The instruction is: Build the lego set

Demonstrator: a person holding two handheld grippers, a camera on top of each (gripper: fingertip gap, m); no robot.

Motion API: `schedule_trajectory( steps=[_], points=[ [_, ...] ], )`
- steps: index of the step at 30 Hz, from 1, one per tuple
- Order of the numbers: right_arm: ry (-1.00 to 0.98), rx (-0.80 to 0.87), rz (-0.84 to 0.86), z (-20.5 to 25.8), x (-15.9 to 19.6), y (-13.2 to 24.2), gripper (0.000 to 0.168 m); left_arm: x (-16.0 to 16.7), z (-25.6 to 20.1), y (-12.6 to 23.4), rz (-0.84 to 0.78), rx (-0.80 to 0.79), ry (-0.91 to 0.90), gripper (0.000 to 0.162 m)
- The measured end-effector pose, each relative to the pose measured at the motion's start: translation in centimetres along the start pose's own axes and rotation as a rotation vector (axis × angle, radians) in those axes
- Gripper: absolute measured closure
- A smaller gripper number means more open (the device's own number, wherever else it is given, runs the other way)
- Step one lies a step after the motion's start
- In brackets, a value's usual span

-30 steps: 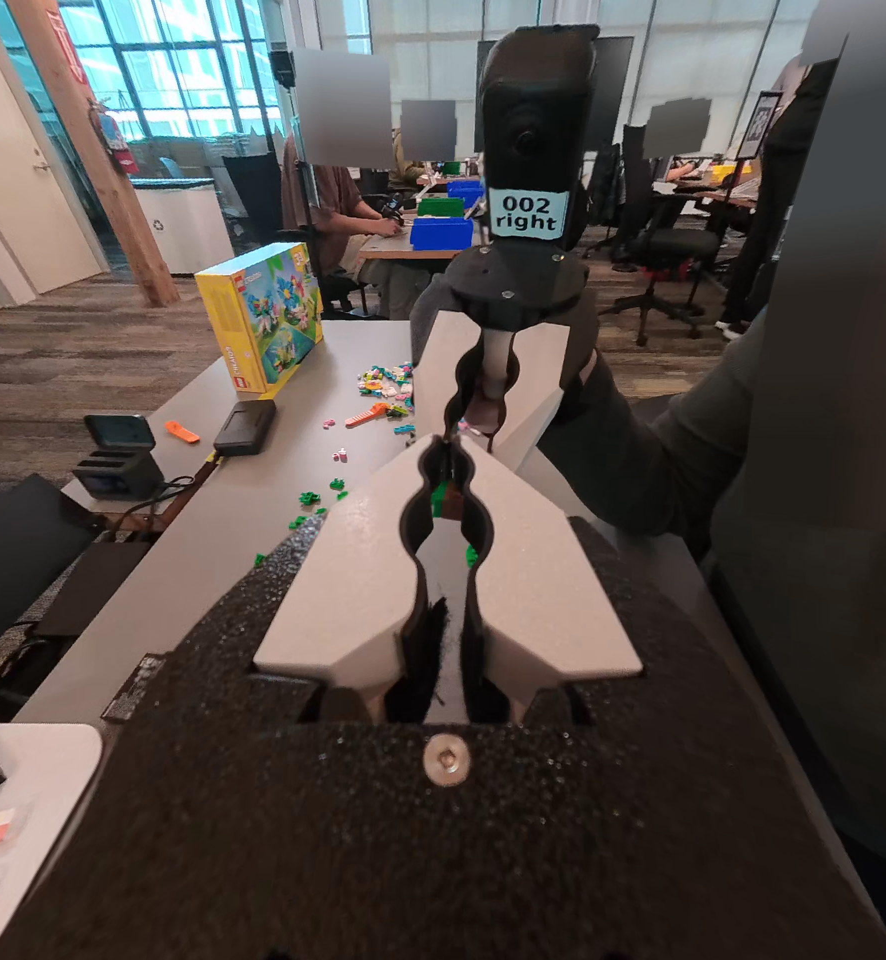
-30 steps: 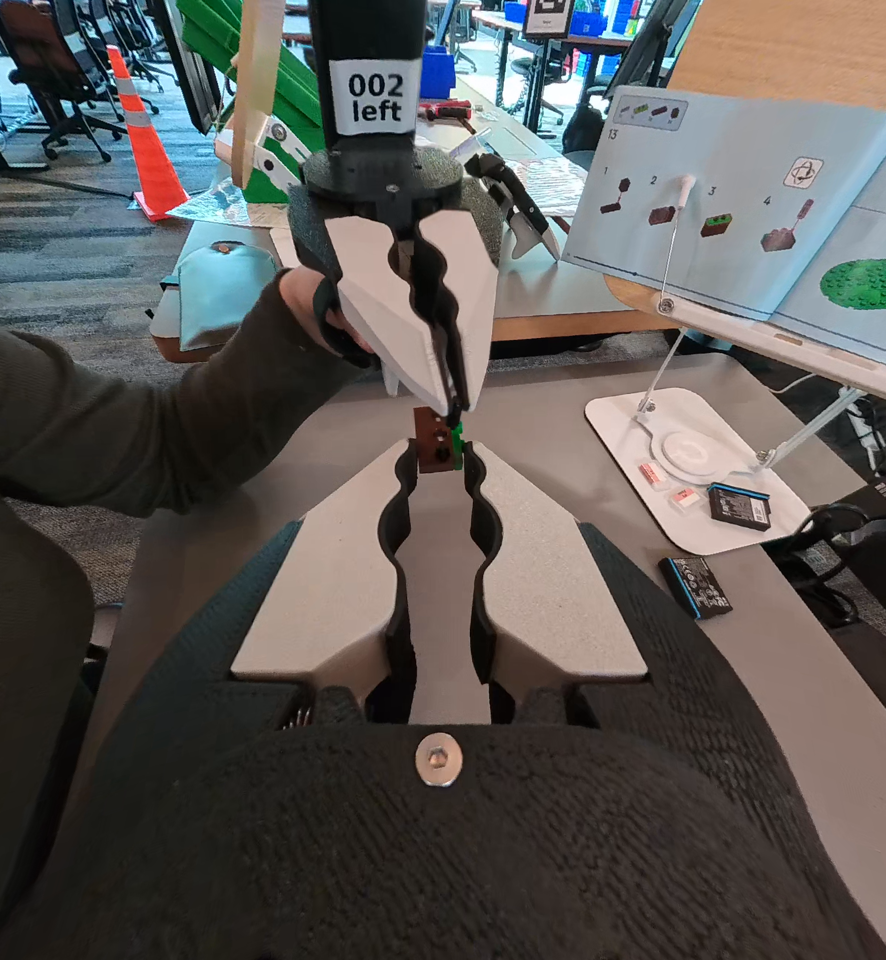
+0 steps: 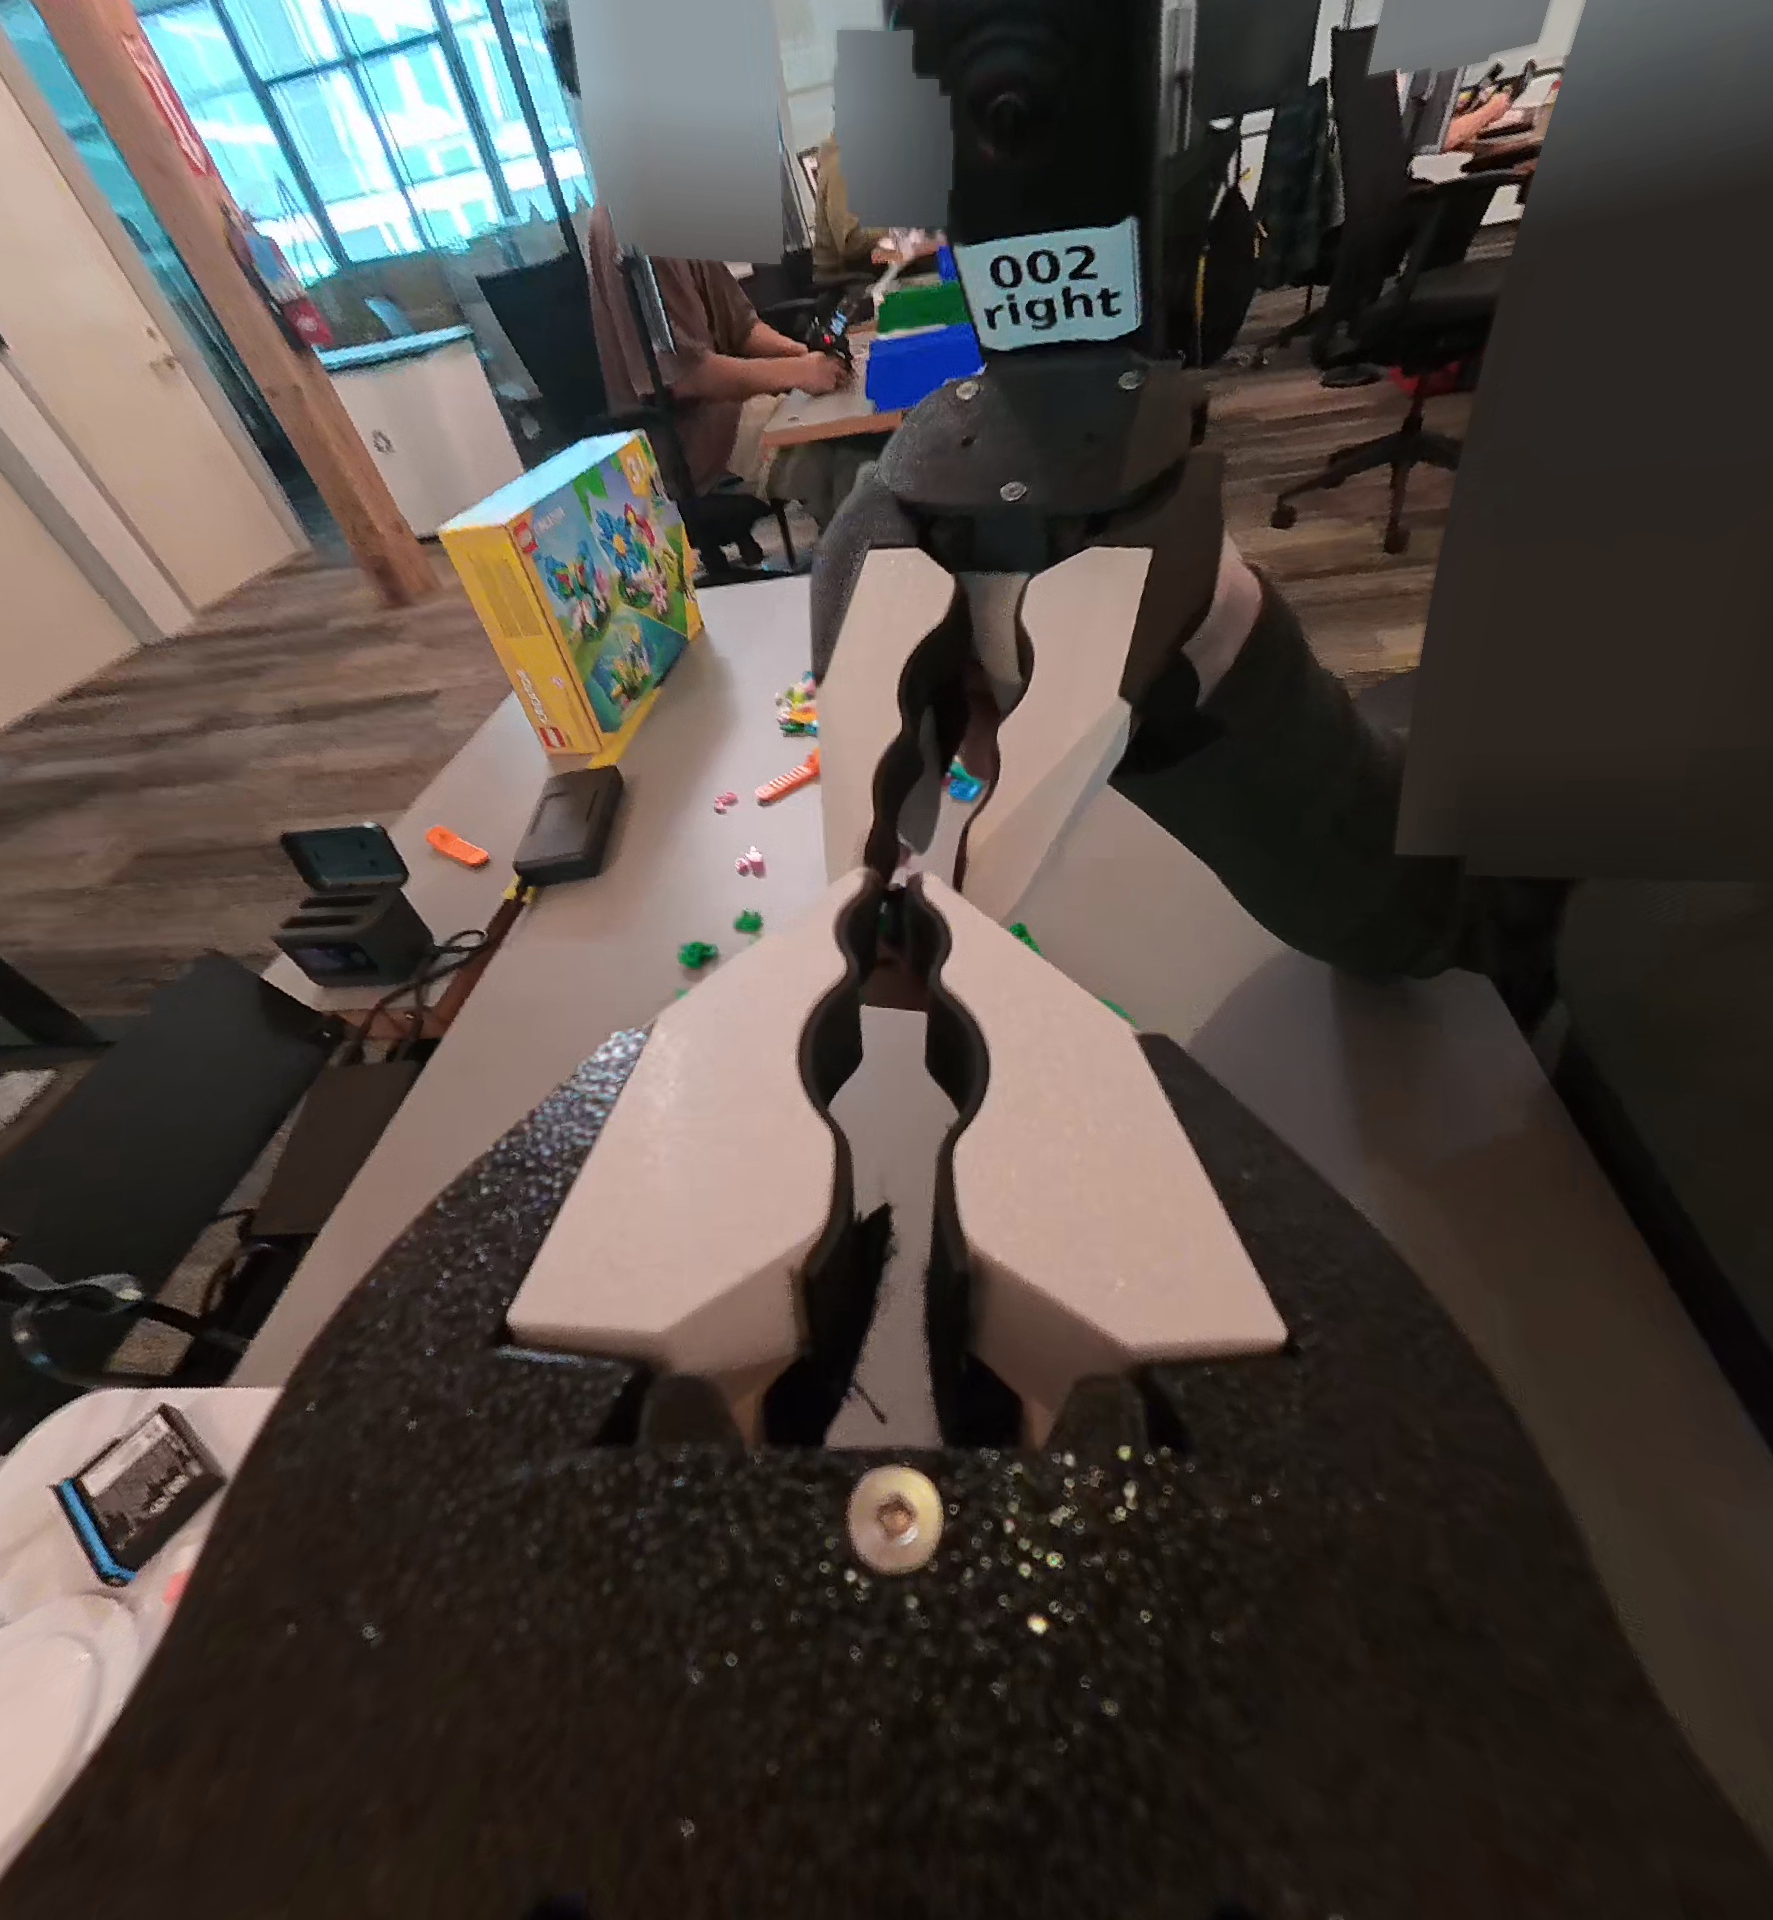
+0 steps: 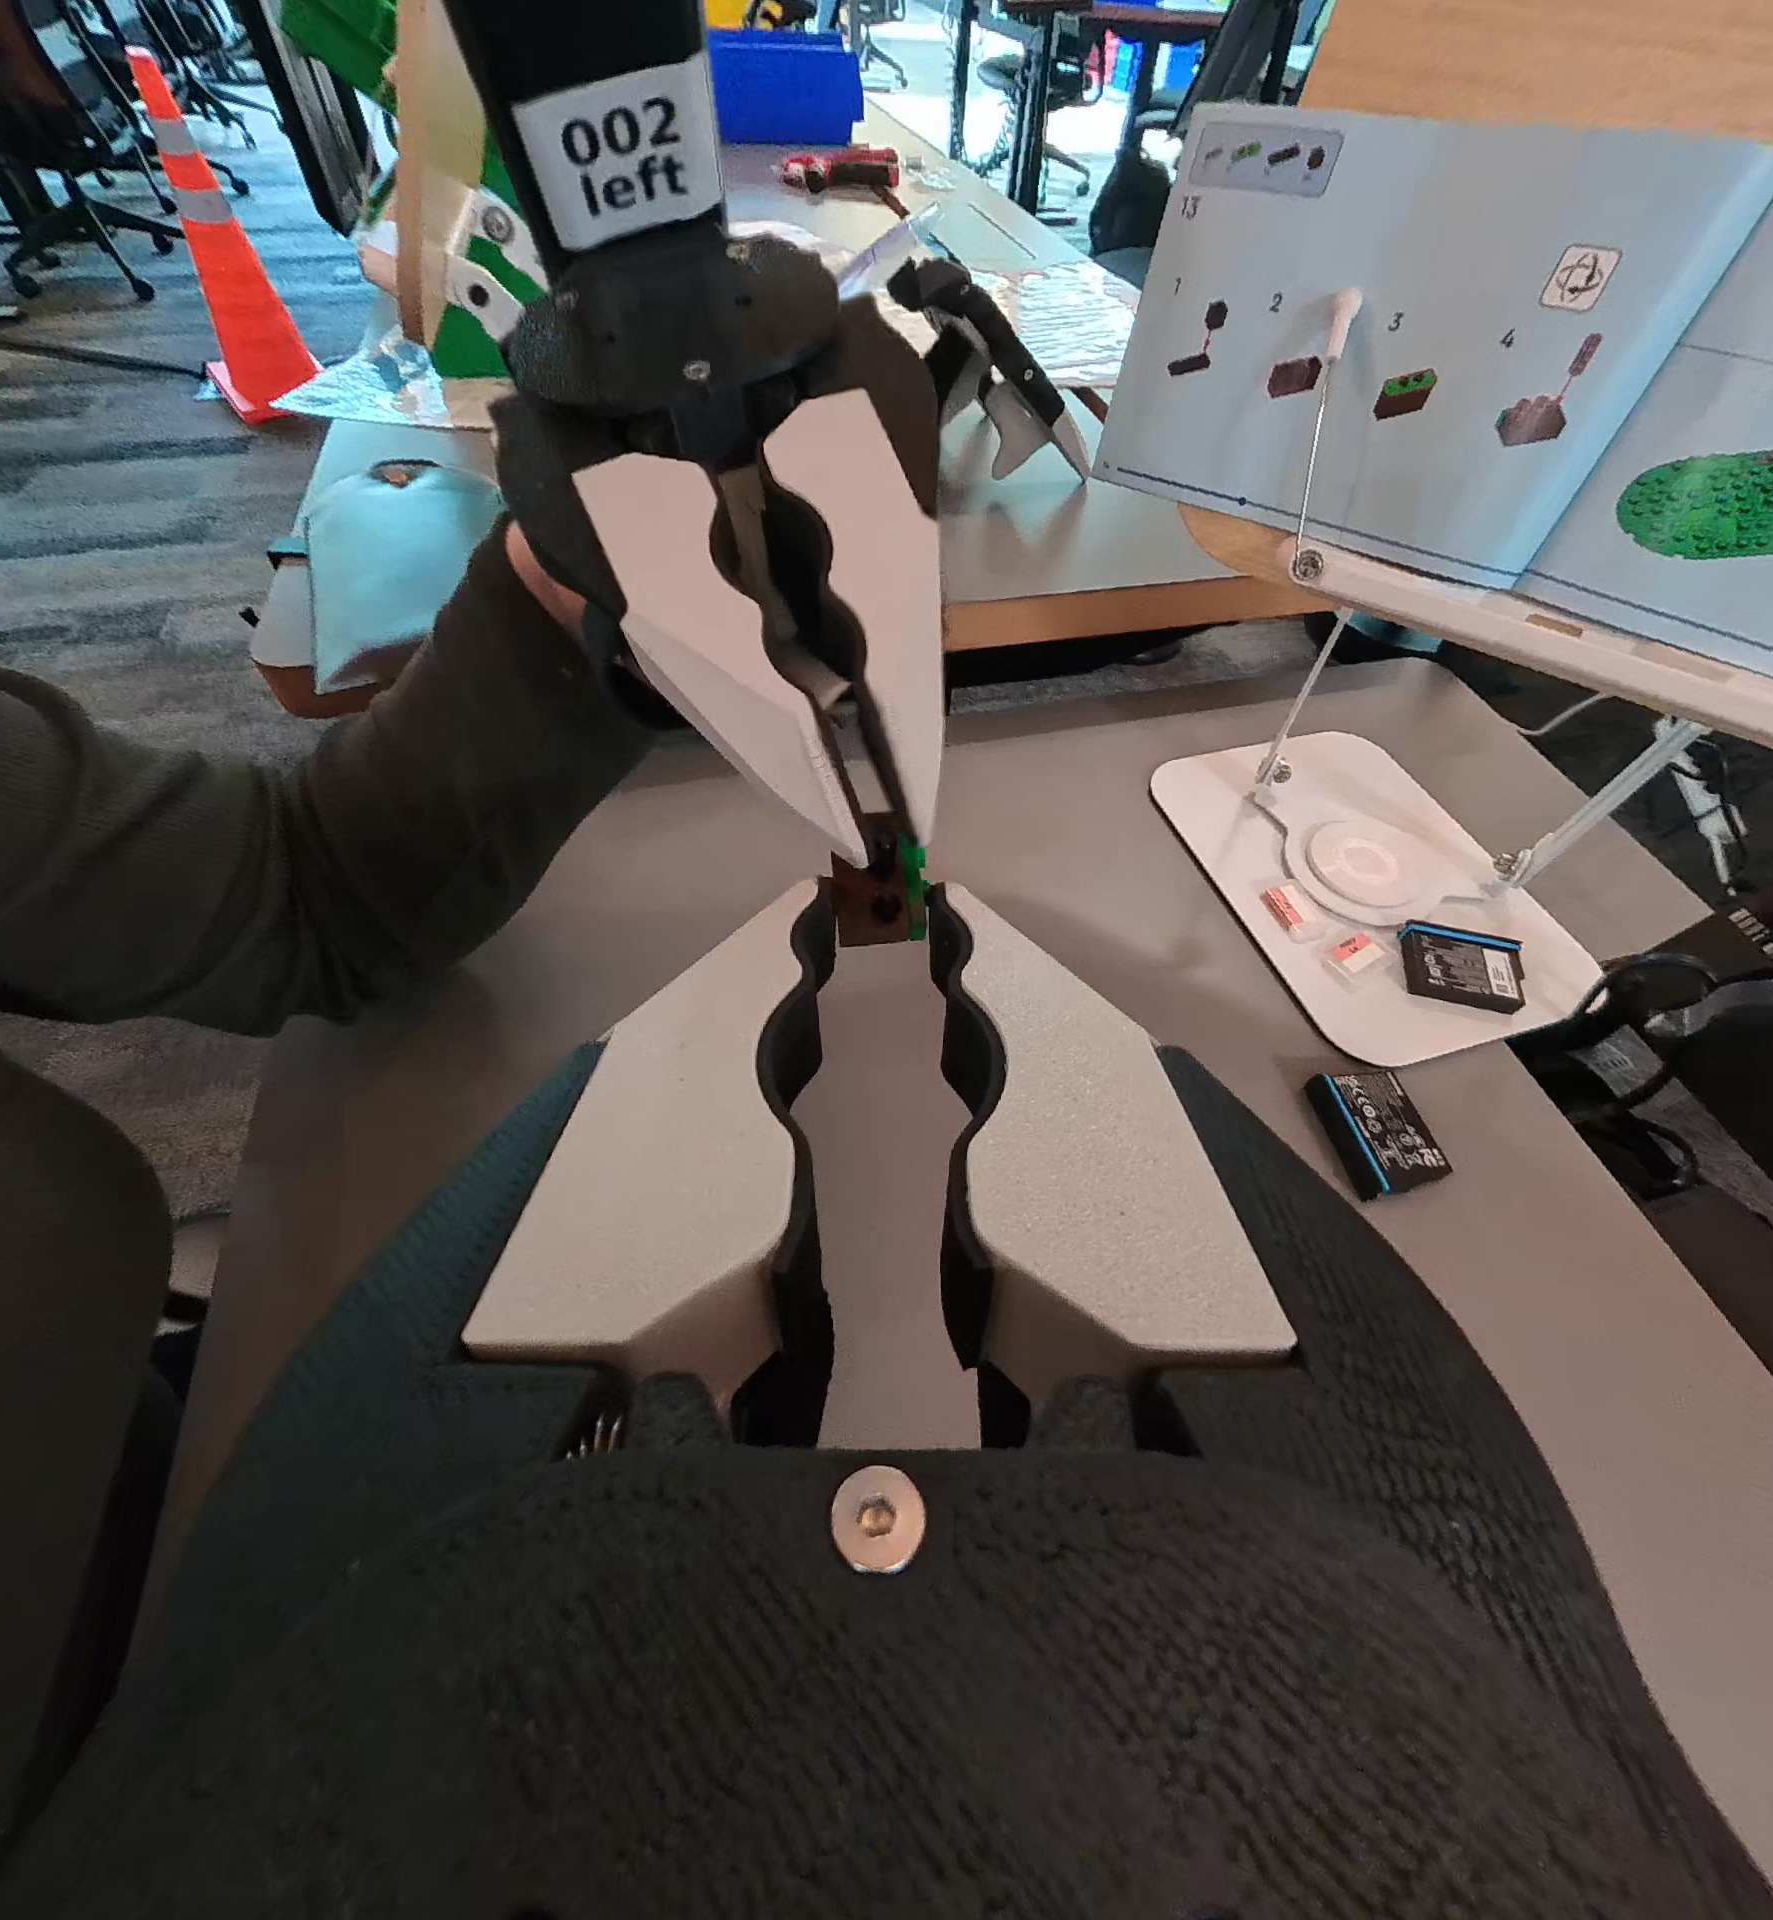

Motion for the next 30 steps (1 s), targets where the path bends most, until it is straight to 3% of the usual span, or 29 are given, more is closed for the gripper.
schedule_trajectory(
  steps=[5, 7, 8, 12, 14, 18, 23, 28, 30],
  points=[
    [-0.001, 0.004, 0.009, -0.2, 0.2, 0.4, 0.152, -0.5, -0.7, 0.5, -0.039, -0.040, -0.094, 0.131],
    [-0.016, -0.015, 0.002, -0.3, 0.2, 0.6, 0.152, -0.5, -1.1, 0.5, 0.002, -0.077, -0.206, 0.114],
    [-0.021, -0.019, 0.003, -0.5, 0.3, 0.8, 0.152, -0.5, -1.4, 0.4, 0.036, -0.123, -0.302, 0.113],
    [-0.056, -0.052, -0.012, -1.1, 0.7, 1.9, 0.152, 0.0, -2.8, -1.3, 0.188, -0.266, -0.738, 0.117],
    [-0.067, -0.052, -0.018, -1.4, 0.8, 2.5, 0.152, 0.3, -3.0, -2.2, 0.250, -0.339, -0.888, 0.132],
    [-0.070, -0.061, -0.013, -1.4, 1.0, 3.1, 0.152, 0.5, -3.5, -3.0, 0.229, -0.344, -1.001, 0.140],
    [-0.059, -0.076, -0.012, -1.3, 1.1, 3.1, 0.152, 0.3, -3.8, -3.4, 0.209, -0.451, -1.174, 0.133],
    [-0.060, -0.097, -0.028, -1.2, 1.0, 3.1, 0.152, 0.6, -4.1, -3.5, 0.252, -0.416, -1.202, 0.154],
    [-0.045, -0.092, -0.018, -1.2, 1.1, 3.2, 0.152, 0.7, -4.1, -3.6, 0.271, -0.408, -1.217, 0.155]
  ],
)
Point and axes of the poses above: each gripper's, where its closed fingertips meet, y back along the fingers, x out of its underside, z = x × y across the jaws, the point moved 9 cm from there along y, back along the fingers, and after that the axes turned 2 degrees about -y, right-handed, at the moved point
